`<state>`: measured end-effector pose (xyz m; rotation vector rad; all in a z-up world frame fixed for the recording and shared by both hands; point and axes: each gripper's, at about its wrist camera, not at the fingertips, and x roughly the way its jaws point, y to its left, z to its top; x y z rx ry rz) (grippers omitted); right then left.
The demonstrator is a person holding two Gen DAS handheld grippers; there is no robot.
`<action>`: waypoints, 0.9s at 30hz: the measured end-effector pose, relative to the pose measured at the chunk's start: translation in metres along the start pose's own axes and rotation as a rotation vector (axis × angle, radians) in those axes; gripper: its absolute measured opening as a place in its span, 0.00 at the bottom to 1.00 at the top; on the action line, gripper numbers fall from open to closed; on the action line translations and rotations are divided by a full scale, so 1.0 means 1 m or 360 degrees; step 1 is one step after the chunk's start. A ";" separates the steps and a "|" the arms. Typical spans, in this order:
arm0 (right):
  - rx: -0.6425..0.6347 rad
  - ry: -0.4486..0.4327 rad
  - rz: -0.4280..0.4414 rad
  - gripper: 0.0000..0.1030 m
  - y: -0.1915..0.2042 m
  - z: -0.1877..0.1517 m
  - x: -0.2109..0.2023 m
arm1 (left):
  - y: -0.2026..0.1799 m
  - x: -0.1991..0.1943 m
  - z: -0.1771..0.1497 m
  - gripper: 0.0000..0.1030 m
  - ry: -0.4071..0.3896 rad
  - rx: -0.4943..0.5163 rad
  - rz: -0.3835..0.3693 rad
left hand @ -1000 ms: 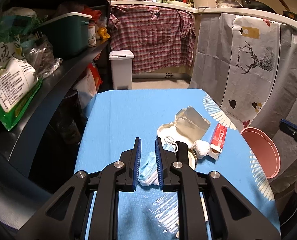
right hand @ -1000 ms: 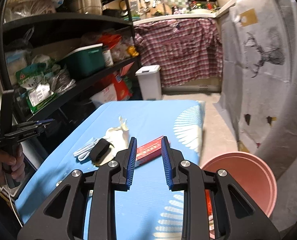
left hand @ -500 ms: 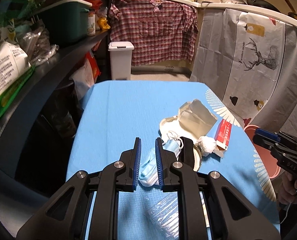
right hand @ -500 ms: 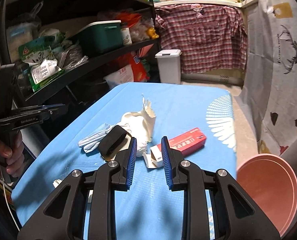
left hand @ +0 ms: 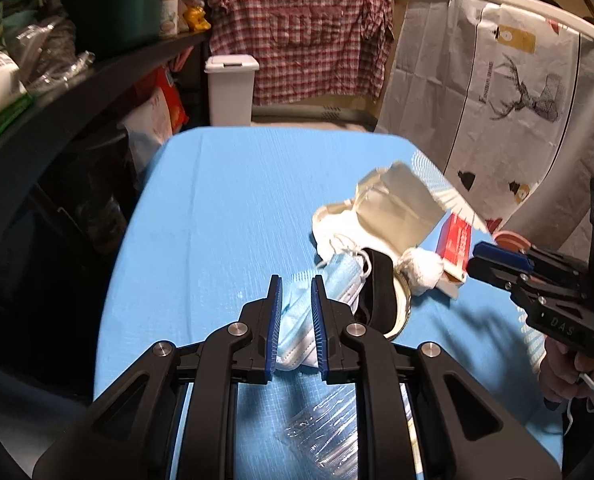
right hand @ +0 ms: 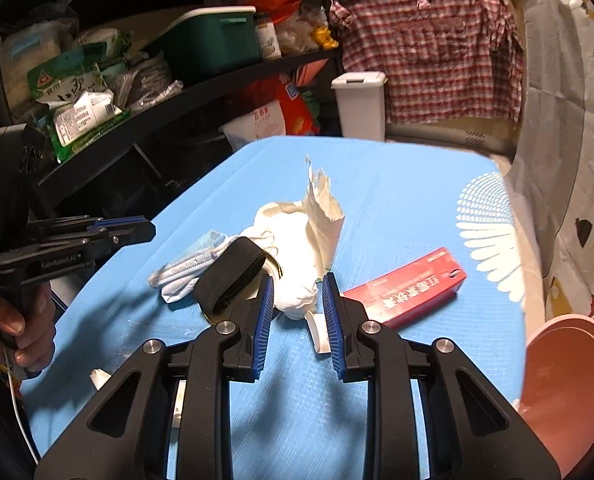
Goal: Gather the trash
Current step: 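Grasp the blue face mask with the left tool while the right tool grasps white tissue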
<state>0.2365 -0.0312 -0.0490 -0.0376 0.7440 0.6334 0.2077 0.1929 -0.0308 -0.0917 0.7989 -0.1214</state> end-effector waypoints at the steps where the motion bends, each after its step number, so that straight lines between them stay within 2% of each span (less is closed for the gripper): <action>1: 0.0001 0.0014 -0.0005 0.26 -0.001 0.000 0.004 | -0.001 0.005 -0.002 0.15 0.0025 0.0007 -0.0012; 3: 0.0028 0.0052 0.0003 0.26 -0.005 -0.001 0.013 | -0.001 0.011 -0.005 0.16 0.0055 0.0020 -0.0024; 7: 0.0063 0.0115 0.0037 0.26 -0.009 -0.001 0.027 | -0.003 0.017 -0.008 0.30 0.0082 0.0033 -0.0064; 14: 0.0031 0.0144 0.0043 0.25 -0.004 -0.002 0.037 | -0.008 0.028 -0.013 0.30 0.0148 0.0071 -0.0107; 15: 0.0022 0.0141 0.0033 0.25 -0.004 -0.002 0.037 | -0.008 0.029 -0.013 0.28 0.0157 0.0074 -0.0114; 17: 0.0013 0.0141 0.0027 0.21 -0.004 -0.003 0.037 | -0.009 0.029 -0.013 0.17 0.0162 0.0089 -0.0106; 18: 0.0010 0.0146 0.0025 0.12 -0.004 -0.003 0.037 | -0.009 0.028 -0.014 0.14 0.0160 0.0095 -0.0104; 20: 0.0023 0.0155 0.0029 0.06 -0.006 -0.003 0.037 | -0.010 0.025 -0.013 0.06 0.0145 0.0100 -0.0108; 22: 0.0011 0.0143 0.0019 0.03 -0.005 -0.003 0.034 | -0.012 0.022 -0.011 0.04 0.0124 0.0117 -0.0095; 27: -0.0025 0.0098 0.0009 0.02 -0.001 0.000 0.021 | -0.013 0.013 -0.007 0.02 0.0086 0.0113 -0.0071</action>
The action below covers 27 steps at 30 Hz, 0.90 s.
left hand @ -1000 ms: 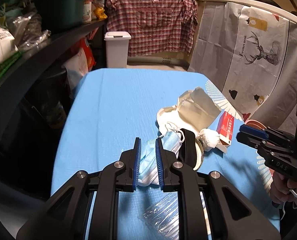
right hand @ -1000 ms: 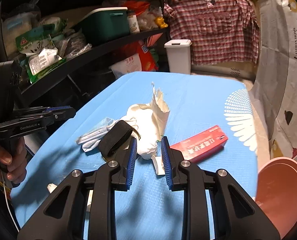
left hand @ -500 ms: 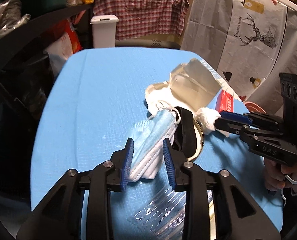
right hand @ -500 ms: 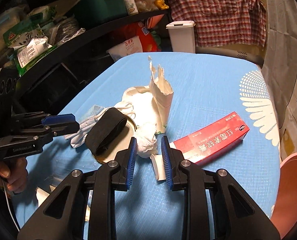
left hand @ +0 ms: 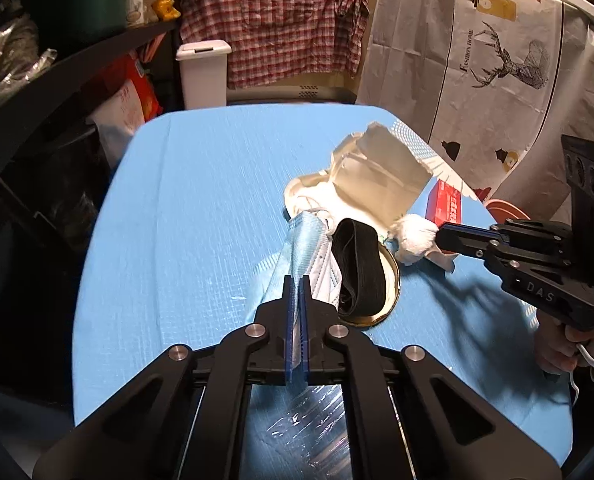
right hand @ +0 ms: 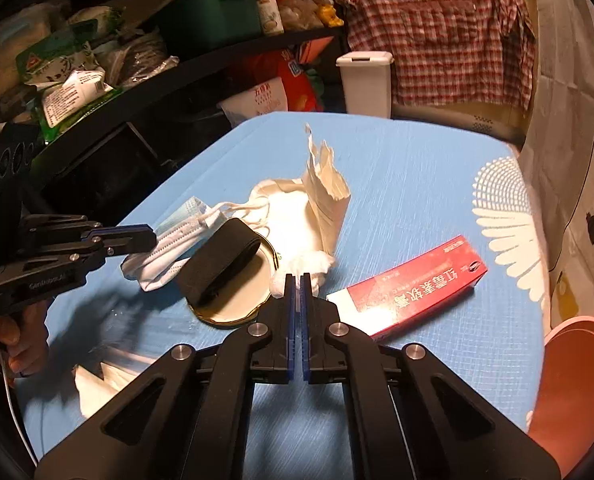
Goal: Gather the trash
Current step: 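Grasp the blue face mask with the left tool while the right tool grasps white tissue, then carry the face mask and white tissue over the pink bin with both tools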
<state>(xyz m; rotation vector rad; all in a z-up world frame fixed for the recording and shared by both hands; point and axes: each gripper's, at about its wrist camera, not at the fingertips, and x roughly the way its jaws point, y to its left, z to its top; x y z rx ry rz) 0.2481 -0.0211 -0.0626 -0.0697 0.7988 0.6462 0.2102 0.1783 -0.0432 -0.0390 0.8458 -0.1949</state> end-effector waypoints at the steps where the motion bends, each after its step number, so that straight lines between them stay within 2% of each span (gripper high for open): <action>1: -0.0003 -0.0009 -0.0003 0.02 0.001 0.000 -0.003 | 0.001 -0.003 0.001 0.02 -0.0012 -0.0005 0.0005; 16: -0.0024 -0.0160 -0.0029 0.01 0.001 -0.001 -0.068 | -0.002 -0.047 0.007 0.02 -0.0151 -0.0027 0.0080; 27: -0.0046 -0.0284 -0.0054 0.01 0.012 0.002 -0.129 | -0.023 -0.082 0.007 0.02 -0.0249 -0.0021 0.0103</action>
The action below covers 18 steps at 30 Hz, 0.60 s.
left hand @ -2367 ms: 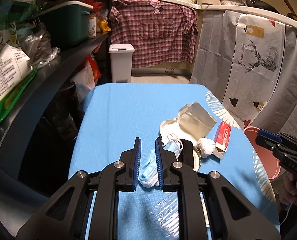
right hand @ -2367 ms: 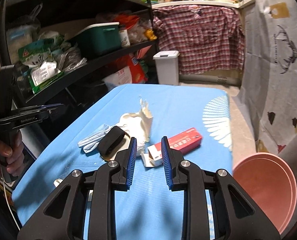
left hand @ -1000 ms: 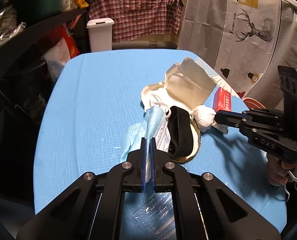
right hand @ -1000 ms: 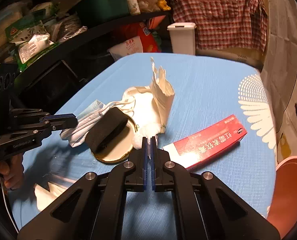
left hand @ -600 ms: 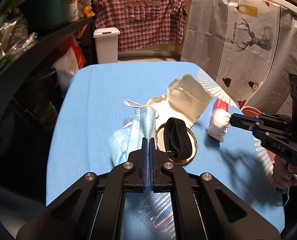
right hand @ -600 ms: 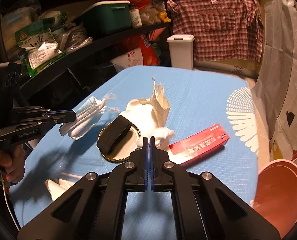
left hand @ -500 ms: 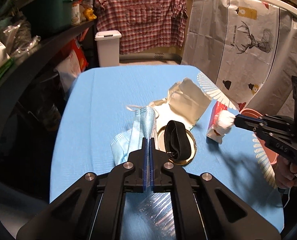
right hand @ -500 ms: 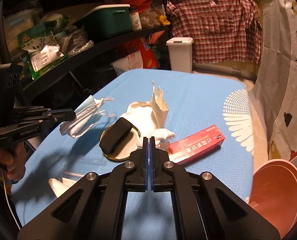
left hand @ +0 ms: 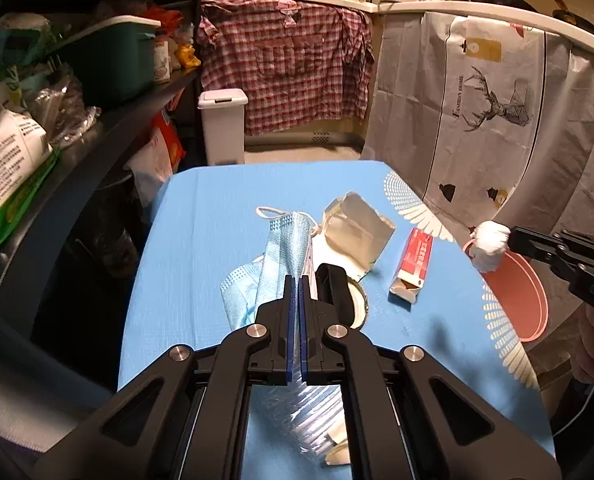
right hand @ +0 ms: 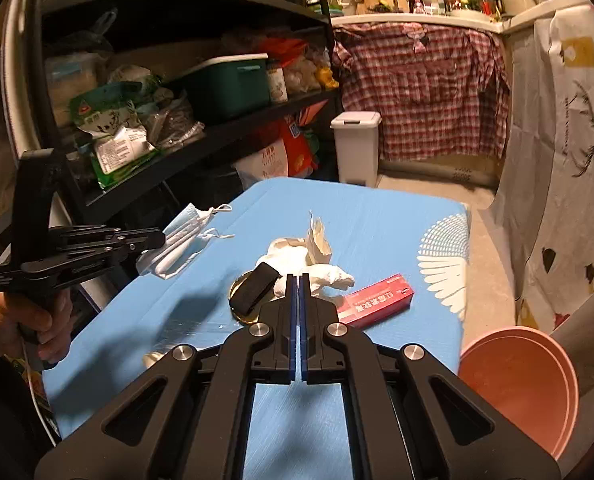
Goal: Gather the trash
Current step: 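Carry the face mask and white tissue over the pink bin with both tools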
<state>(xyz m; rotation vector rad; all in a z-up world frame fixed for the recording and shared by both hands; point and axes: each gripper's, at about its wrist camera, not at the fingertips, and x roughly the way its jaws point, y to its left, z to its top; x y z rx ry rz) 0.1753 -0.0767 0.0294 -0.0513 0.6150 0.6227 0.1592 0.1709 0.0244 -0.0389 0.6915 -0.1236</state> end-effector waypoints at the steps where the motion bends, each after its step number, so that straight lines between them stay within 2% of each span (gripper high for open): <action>1: -0.0006 -0.0008 -0.0006 0.01 0.002 0.000 -0.005 | -0.002 -0.002 0.001 0.02 -0.0008 -0.0007 -0.0001; 9: 0.0006 -0.0094 -0.0081 0.01 -0.003 -0.005 -0.054 | -0.024 -0.024 0.004 0.02 -0.0092 0.0002 -0.0037; 18: 0.0062 -0.0203 -0.0225 0.01 -0.033 -0.015 -0.111 | -0.044 -0.035 0.003 0.02 -0.0123 0.0017 -0.0044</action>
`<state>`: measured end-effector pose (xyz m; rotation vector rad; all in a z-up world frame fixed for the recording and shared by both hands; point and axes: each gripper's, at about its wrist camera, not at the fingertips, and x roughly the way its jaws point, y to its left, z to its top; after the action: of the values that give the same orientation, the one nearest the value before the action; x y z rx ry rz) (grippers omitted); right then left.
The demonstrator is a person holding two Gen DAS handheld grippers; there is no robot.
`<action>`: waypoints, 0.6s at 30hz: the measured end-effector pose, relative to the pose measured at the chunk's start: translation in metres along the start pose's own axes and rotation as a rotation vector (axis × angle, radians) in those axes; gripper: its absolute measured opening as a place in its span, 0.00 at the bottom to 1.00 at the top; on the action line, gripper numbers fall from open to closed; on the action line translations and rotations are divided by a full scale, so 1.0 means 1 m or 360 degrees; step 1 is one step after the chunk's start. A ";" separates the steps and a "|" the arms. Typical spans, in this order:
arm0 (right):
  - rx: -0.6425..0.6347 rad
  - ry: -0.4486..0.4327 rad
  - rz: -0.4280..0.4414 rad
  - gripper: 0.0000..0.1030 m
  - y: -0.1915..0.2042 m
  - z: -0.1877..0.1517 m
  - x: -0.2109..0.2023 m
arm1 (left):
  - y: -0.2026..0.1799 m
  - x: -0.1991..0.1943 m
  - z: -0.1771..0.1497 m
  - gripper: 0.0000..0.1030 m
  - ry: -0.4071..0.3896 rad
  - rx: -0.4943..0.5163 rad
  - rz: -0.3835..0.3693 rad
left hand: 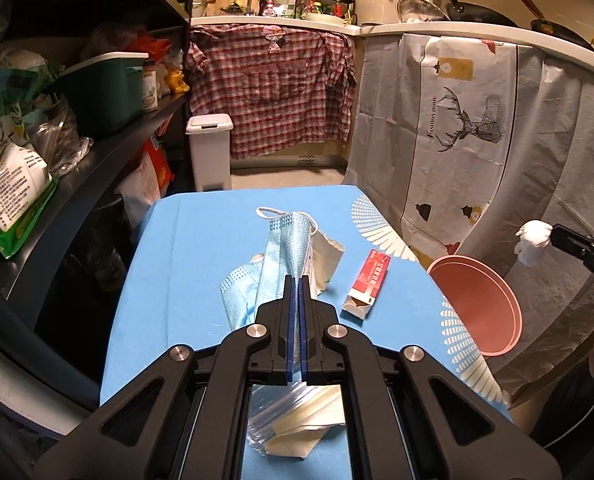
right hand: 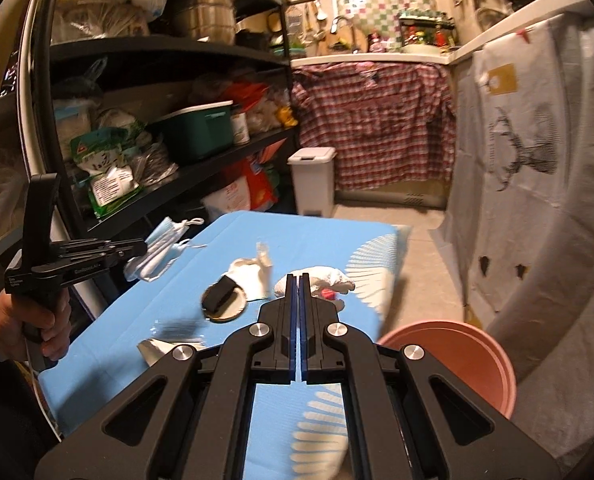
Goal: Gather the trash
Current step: 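Carry the face mask and white tissue over the pink bin with both tools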
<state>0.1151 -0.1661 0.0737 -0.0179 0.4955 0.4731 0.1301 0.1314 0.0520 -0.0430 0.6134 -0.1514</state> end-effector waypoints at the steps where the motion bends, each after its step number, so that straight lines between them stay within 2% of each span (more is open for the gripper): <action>1: 0.0007 -0.0008 -0.0013 0.01 -0.003 -0.001 -0.004 | -0.003 -0.002 0.000 0.02 -0.0006 -0.0001 -0.0004; 8: 0.0085 -0.0064 -0.0126 0.01 -0.032 -0.010 -0.028 | -0.023 -0.009 -0.005 0.02 -0.0025 0.0020 -0.0012; 18: 0.0213 -0.0061 -0.0223 0.01 -0.064 -0.025 -0.037 | -0.045 -0.010 -0.010 0.02 -0.0012 0.0029 -0.0033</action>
<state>0.1034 -0.2422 0.0620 0.0845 0.4838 0.3022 0.1101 0.0883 0.0533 -0.0320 0.6043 -0.1770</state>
